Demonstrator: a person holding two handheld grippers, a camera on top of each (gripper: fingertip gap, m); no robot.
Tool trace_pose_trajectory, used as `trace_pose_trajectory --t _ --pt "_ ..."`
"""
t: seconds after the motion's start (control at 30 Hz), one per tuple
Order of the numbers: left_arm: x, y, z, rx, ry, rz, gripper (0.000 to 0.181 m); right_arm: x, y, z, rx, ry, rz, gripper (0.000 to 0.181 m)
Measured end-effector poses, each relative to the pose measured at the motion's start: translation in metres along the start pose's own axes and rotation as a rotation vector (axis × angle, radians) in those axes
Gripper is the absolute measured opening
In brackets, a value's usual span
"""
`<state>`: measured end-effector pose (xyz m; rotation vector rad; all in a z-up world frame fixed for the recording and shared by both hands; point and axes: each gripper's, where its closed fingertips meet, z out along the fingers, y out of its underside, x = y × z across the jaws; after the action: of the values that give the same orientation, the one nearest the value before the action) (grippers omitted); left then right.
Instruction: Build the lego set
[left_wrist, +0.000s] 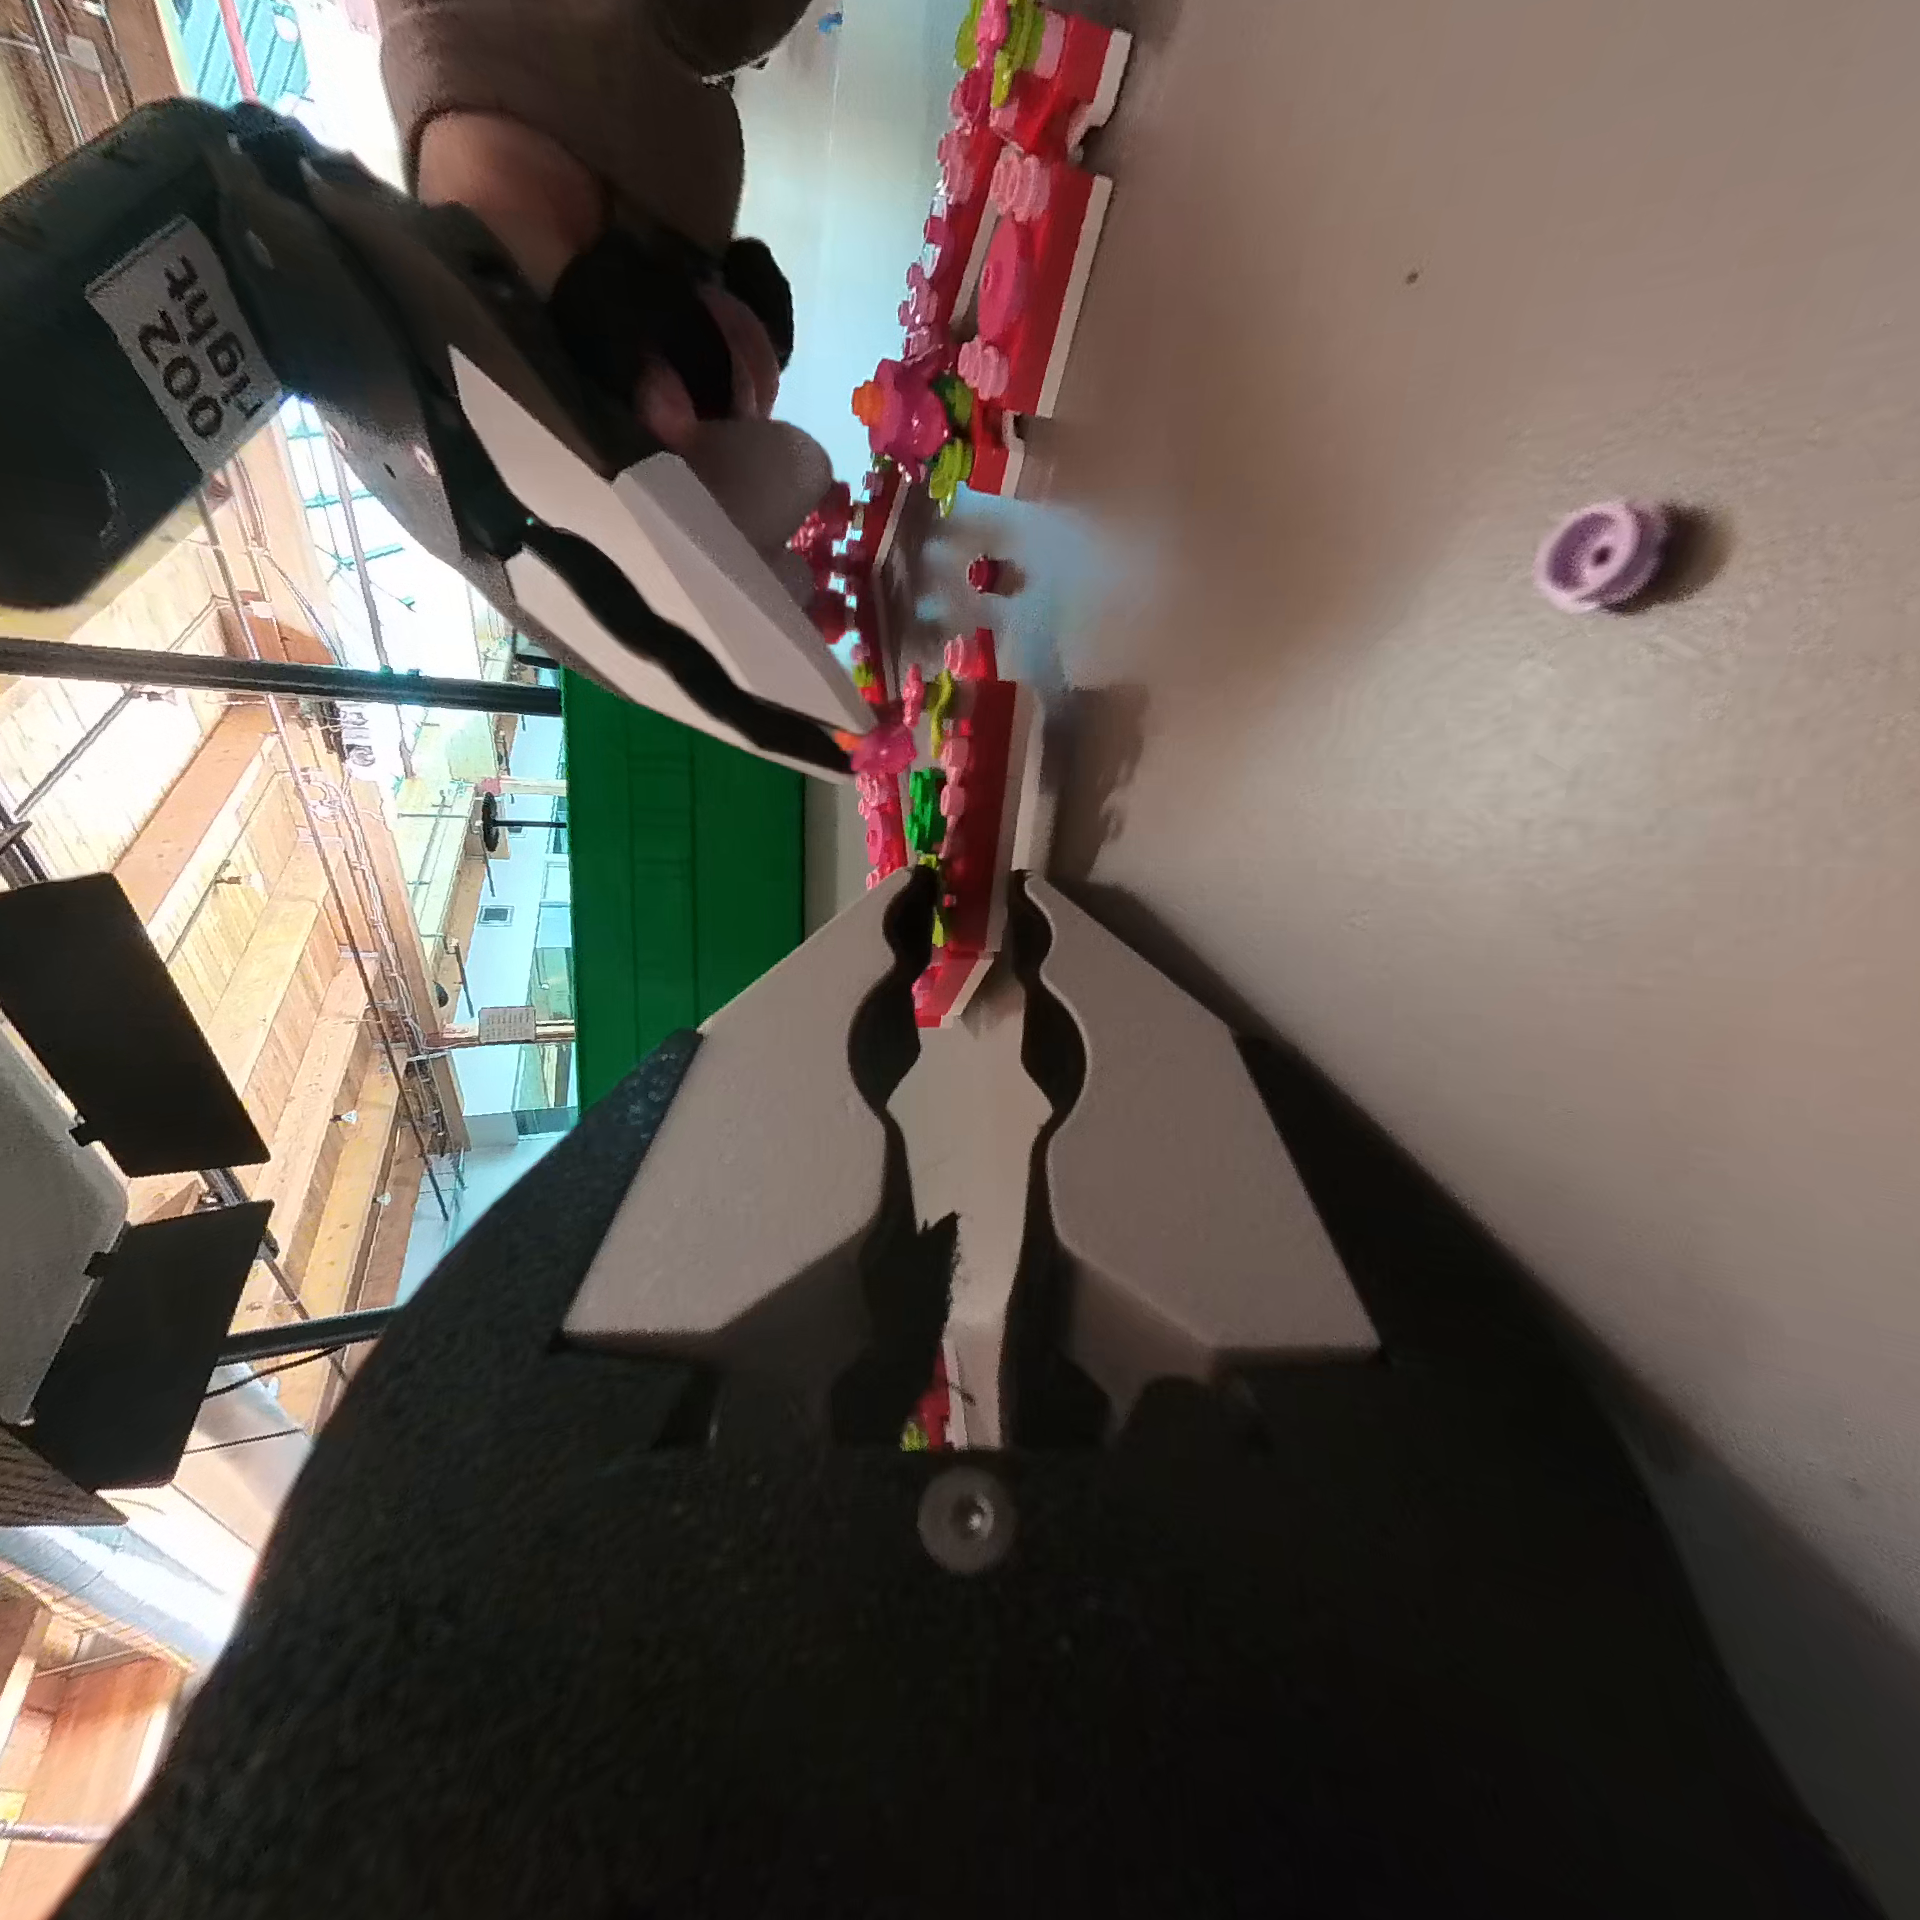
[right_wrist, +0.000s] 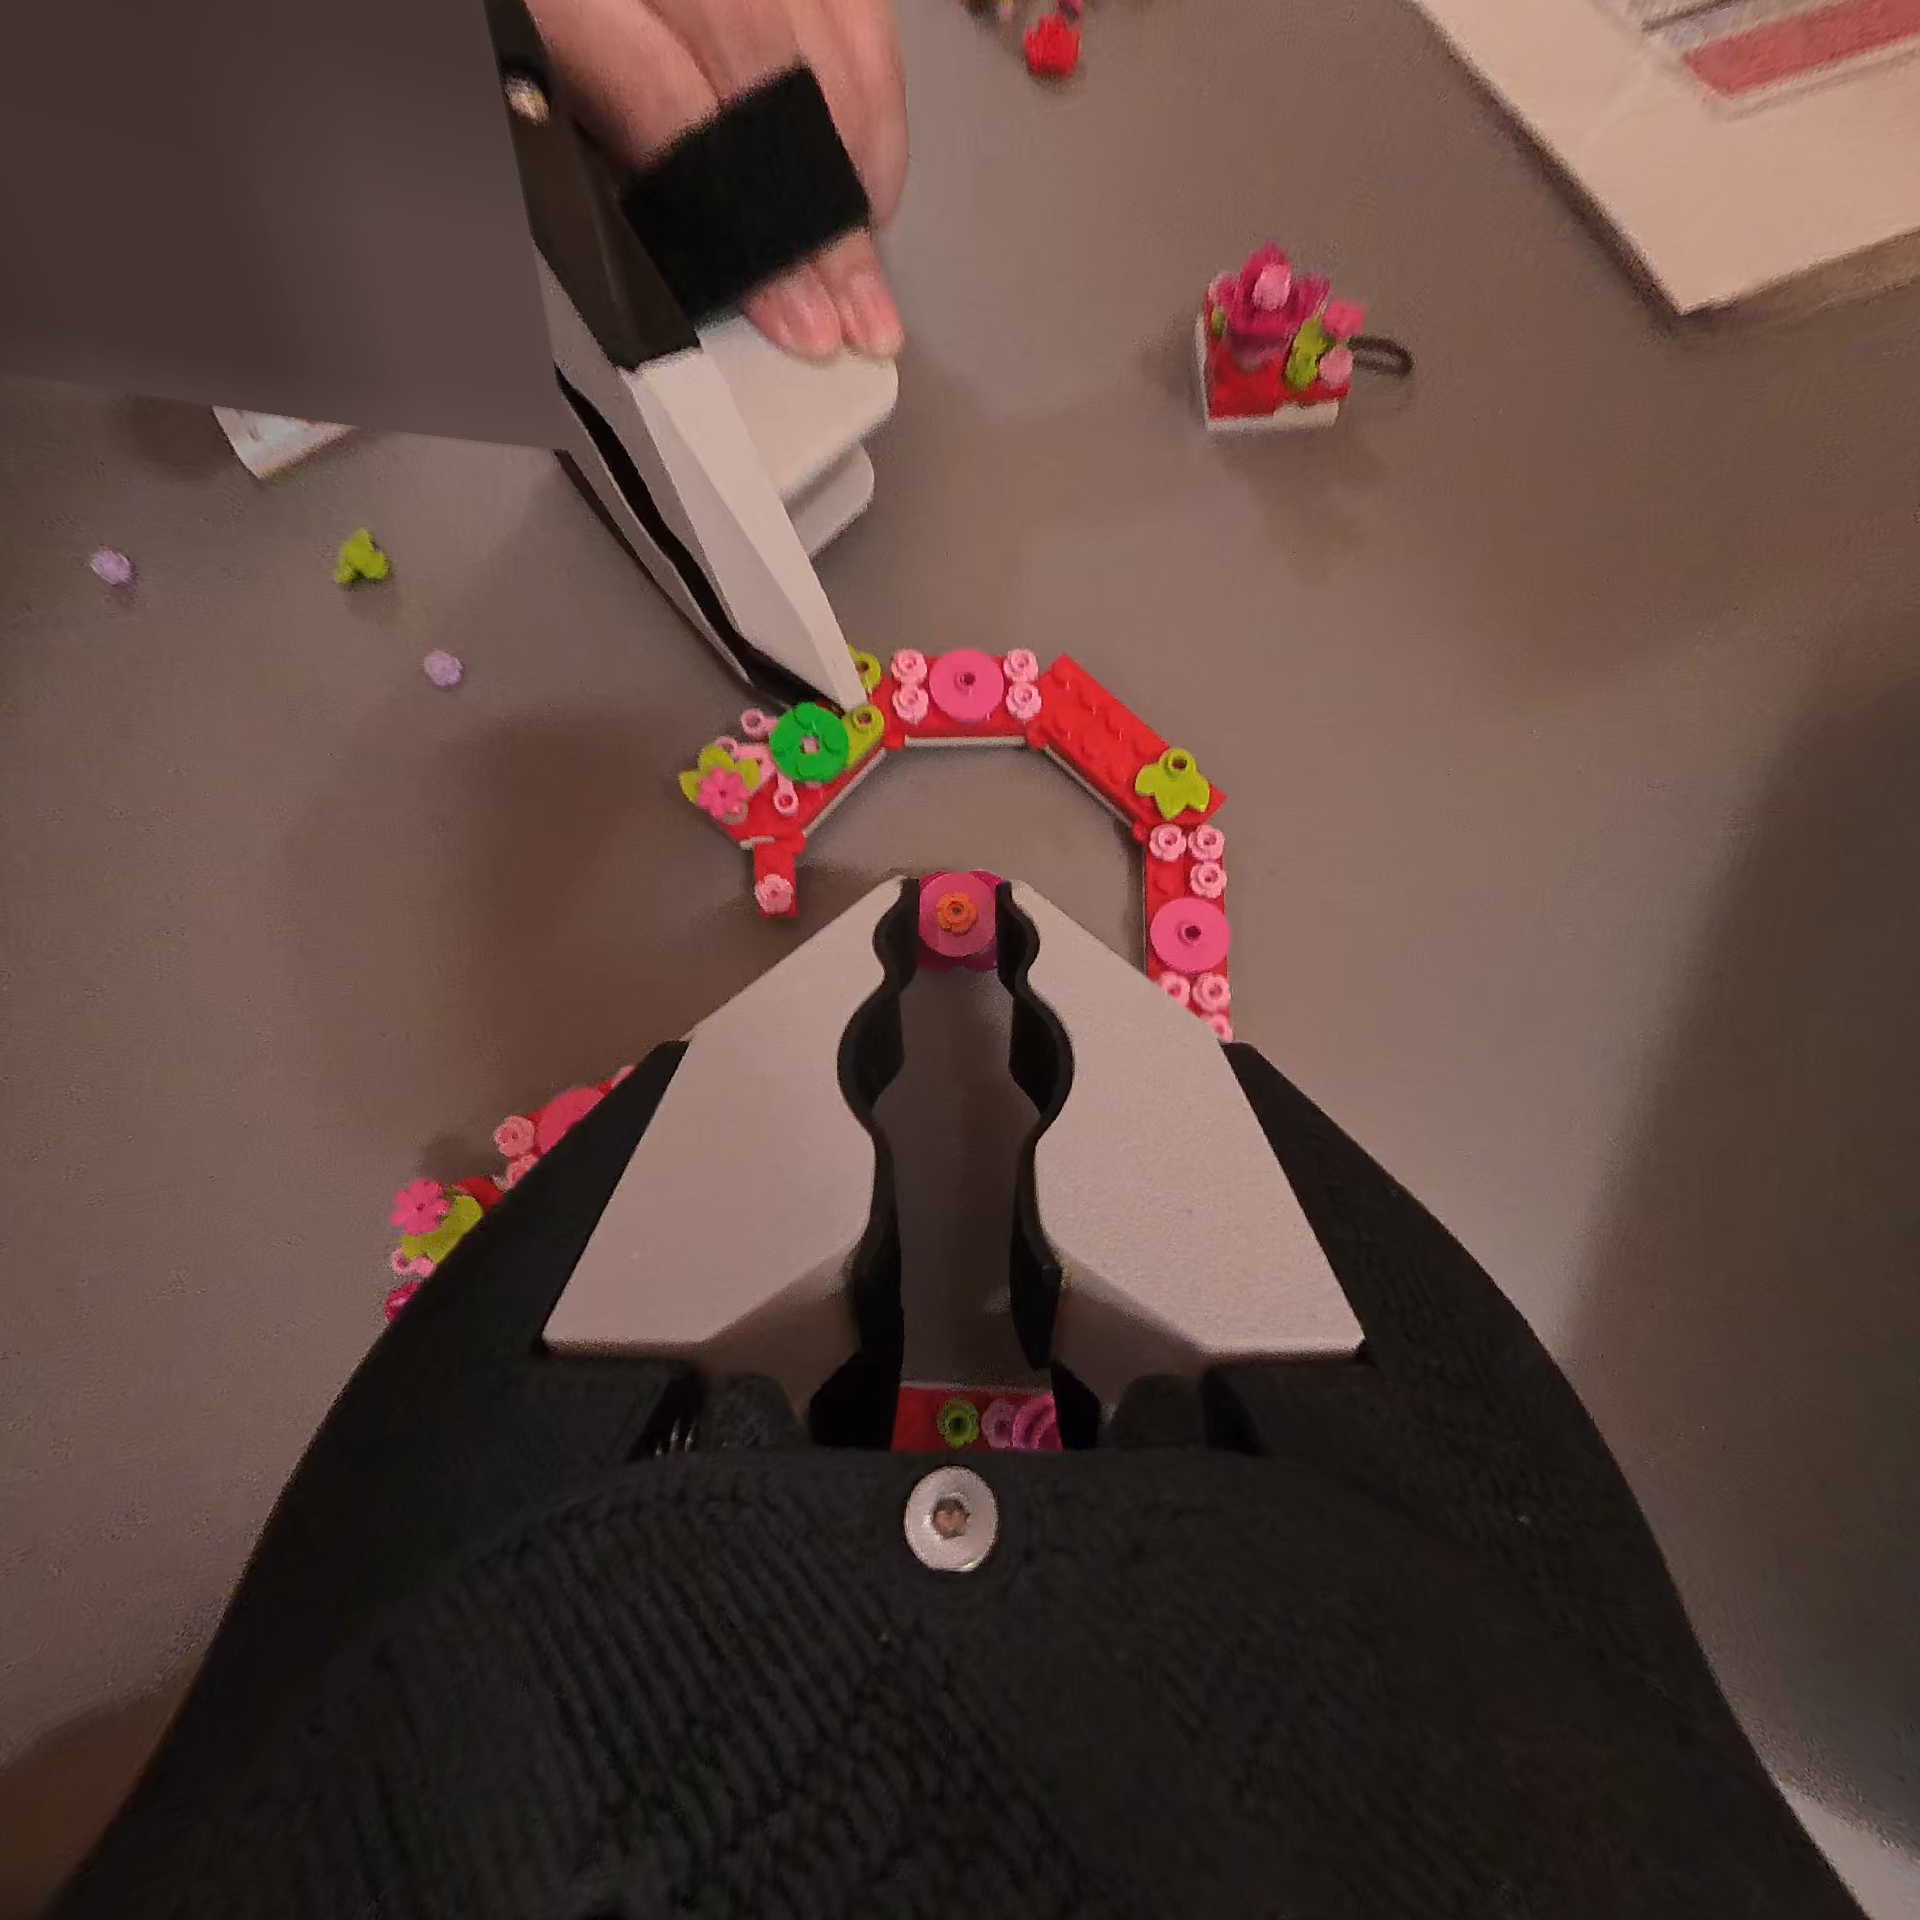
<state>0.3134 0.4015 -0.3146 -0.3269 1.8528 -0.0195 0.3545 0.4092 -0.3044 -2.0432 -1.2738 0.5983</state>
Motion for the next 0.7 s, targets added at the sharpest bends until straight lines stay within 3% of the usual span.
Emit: trace_pose_trajectory --t 0.27,0.57,0.7 --pt "-0.018 0.004 -0.001 0.023 -0.044 -0.158 0.011 -0.013 -0.040 -0.013 0.255 -0.164 0.143 0.013" --pt "-0.033 0.004 -0.008 0.103 -0.027 -0.336 0.011 -0.008 -0.060 -0.013 0.330 -0.267 0.434 0.012" --pt "-0.037 0.003 -0.010 0.126 -0.042 -0.363 0.011 -0.008 -0.063 -0.011 0.338 -0.298 0.478 0.012"
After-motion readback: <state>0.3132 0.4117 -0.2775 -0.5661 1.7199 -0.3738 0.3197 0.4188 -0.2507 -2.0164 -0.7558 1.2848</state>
